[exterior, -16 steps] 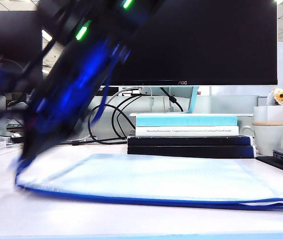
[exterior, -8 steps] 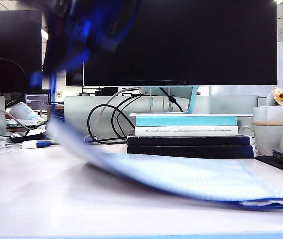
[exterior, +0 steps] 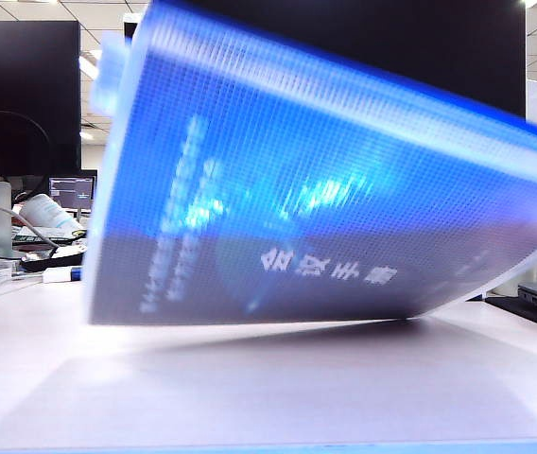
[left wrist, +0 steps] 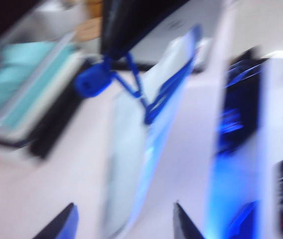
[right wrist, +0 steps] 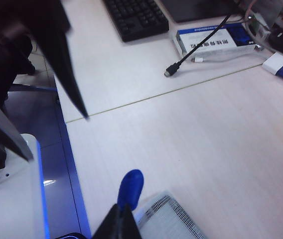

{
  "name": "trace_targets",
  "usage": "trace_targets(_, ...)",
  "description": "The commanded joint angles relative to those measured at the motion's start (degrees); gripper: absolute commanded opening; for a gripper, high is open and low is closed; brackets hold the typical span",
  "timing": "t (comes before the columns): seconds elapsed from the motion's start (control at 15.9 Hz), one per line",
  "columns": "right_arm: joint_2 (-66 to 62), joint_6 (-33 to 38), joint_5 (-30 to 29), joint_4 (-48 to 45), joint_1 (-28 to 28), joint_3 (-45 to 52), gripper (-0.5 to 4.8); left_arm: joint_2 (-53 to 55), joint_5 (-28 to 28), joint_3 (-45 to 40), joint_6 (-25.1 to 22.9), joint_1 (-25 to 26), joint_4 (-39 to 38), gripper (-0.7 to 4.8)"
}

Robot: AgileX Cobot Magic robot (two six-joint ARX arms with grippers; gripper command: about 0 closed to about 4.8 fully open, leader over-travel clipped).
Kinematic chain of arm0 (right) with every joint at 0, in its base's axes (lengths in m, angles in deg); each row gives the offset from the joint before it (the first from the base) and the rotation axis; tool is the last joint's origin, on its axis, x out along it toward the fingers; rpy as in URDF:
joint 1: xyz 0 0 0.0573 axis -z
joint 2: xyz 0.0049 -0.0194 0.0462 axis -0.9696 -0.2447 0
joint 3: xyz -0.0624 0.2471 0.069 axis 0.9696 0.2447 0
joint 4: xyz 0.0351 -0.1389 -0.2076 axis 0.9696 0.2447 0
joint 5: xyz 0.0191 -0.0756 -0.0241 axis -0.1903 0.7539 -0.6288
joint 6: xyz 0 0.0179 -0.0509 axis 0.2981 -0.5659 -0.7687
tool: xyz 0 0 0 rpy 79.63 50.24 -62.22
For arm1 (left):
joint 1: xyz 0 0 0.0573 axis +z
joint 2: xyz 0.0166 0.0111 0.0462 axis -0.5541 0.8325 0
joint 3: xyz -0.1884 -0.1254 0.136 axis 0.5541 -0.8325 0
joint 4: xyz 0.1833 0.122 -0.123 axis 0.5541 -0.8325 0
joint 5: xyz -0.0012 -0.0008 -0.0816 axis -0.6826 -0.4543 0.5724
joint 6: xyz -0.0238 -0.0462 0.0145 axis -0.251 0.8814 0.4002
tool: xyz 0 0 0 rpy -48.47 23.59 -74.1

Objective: Pick up the transparent plastic file bag with a blue zipper and close its zipper.

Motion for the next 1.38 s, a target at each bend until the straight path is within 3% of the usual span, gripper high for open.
trace_targets(0.06, -0.26, 0.15, -0.39, -1.14, 0.02, -0.24, -0.06, 6.82, 13.00, 0.00, -0.94, -0.37, 0.63, 2.73)
trace_targets(0.19, -0.26, 0.15, -0.37, -1.62, 0.02, -0.24, -0.06, 9.18, 12.74, 0.00, -1.05, -1.66, 0.55, 3.00)
trace_targets(0.31, -0.22, 0.24, -0.59, -2.08, 0.02, -0.26, -0.06, 12.81, 11.32, 0.00, -4.20, -4.81, 1.05, 3.07)
trace_targets(0.44, -0.20, 0.55, -1.55, -1.97, -0.04, -0.26, -0.06, 15.89, 7.72, 0.00, -4.02, -8.31, 5.35, 3.06)
trace_targets(0.69, 0.15, 1.55, -2.97, -1.95, -0.04, -0.28, -0.06, 19.02, 4.37, 0.00, -2.99, -8.94, 10.62, 3.06)
trace_targets(0.88, 0.63, 1.53, -2.95, -1.99, -0.04, -0.26, -0.06, 20.50, 5.27, 0.00, -2.97, -8.96, 11.91, 3.06)
trace_targets(1.07, 0.81, 1.51, -2.95, -2.05, 0.04, -0.26, -0.06, 21.40, 13.11, 0.00, -2.95, -8.96, 12.52, 3.06)
trace_targets(1.26, 0.85, 1.57, -3.08, -5.46, 0.02, -0.28, -0.06, 21.57, 12.33, 0.00, -2.91, -9.73, 13.11, 3.05)
trace_targets(1.38, 0.87, 2.08, -4.26, -5.49, 0.02, -0.28, -0.06, 21.77, 10.27, 0.00, -1.88, -9.73, 14.69, 1.16)
